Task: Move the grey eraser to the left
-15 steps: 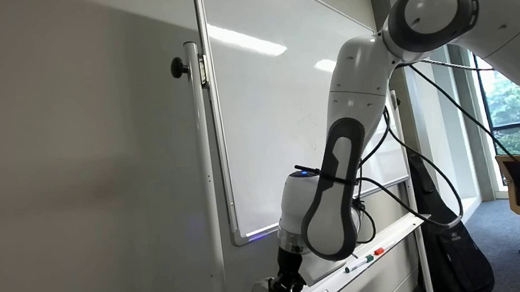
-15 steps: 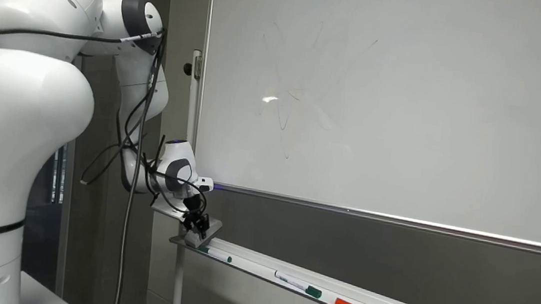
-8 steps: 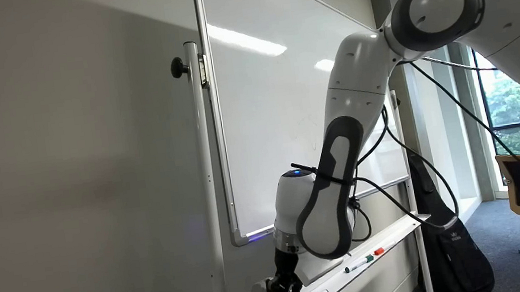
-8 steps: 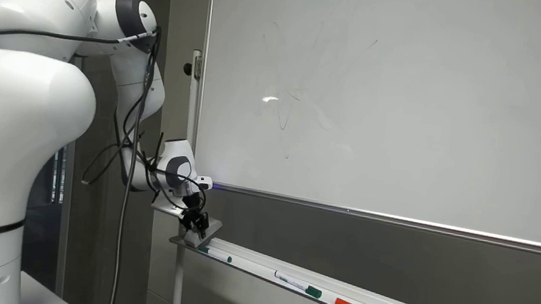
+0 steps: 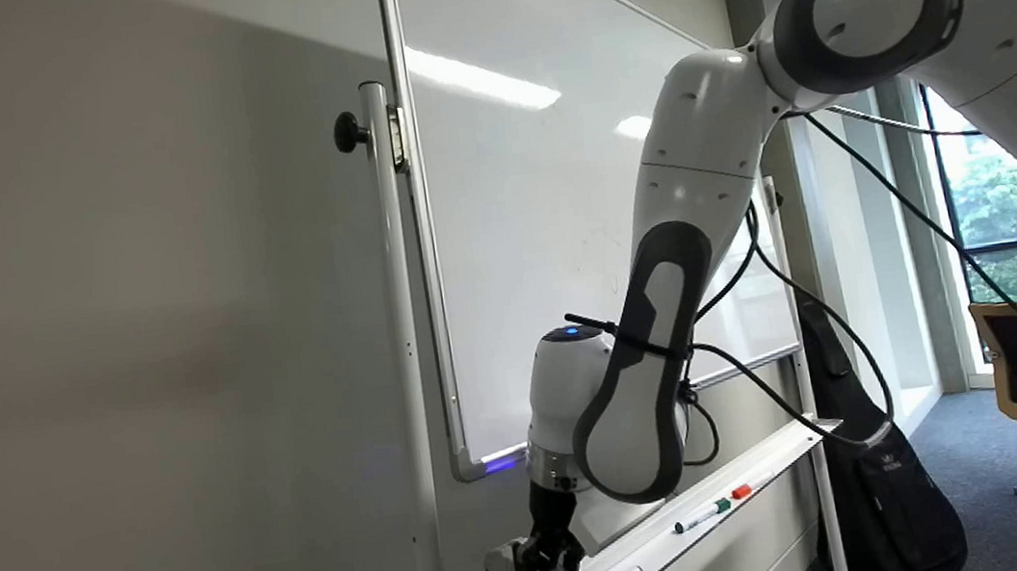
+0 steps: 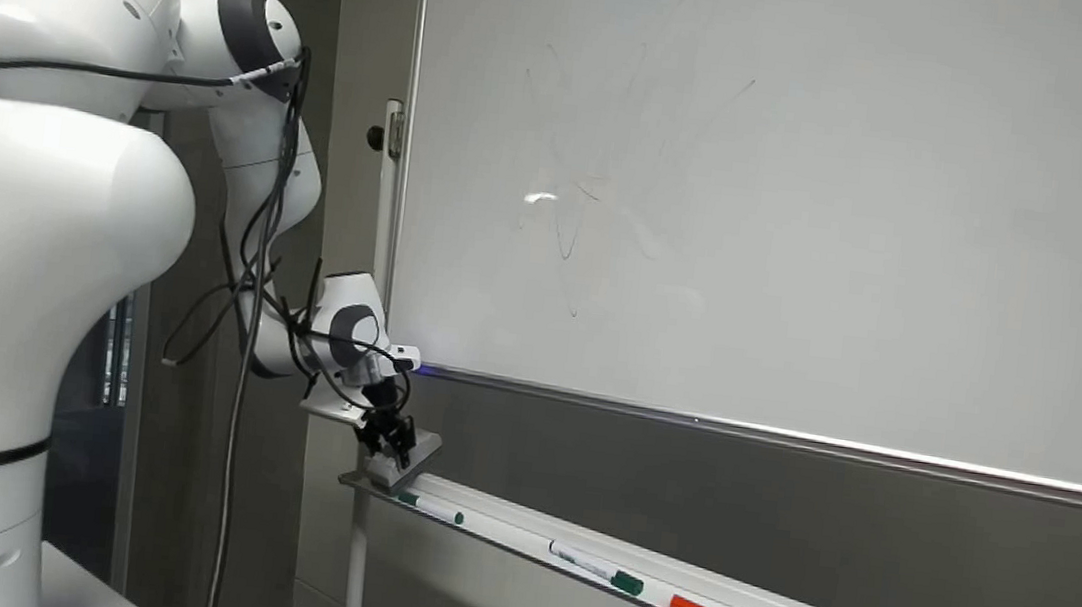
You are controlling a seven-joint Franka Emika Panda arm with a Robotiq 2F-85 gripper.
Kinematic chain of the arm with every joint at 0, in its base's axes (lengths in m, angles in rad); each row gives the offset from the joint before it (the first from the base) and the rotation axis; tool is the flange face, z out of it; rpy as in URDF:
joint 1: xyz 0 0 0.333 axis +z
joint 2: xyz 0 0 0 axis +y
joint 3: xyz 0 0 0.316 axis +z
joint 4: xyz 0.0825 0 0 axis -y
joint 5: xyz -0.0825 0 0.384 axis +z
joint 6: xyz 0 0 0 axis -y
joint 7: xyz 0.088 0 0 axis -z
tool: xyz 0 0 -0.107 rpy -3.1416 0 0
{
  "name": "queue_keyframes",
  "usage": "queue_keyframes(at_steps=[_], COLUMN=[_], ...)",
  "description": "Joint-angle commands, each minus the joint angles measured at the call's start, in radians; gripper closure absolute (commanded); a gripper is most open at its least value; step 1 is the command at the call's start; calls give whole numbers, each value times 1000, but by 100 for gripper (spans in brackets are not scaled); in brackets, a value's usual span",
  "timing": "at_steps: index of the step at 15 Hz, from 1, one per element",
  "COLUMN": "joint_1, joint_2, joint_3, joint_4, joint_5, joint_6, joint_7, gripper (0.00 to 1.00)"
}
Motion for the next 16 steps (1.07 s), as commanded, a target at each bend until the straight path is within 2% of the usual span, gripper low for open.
queue_keyframes(at_steps=[1,5,7,16], joint_1=[63,120,129,67], joint_2=[-16,-19,-22,-38], joint_3=[-65,-125,-133,-31], joint_4=[3,11,17,65], joint_5=[-38,-90,-123,-202], joint_6=[-80,-179,-219,-388], joint_7=[57,116,145,176], gripper=[62,62,62,62])
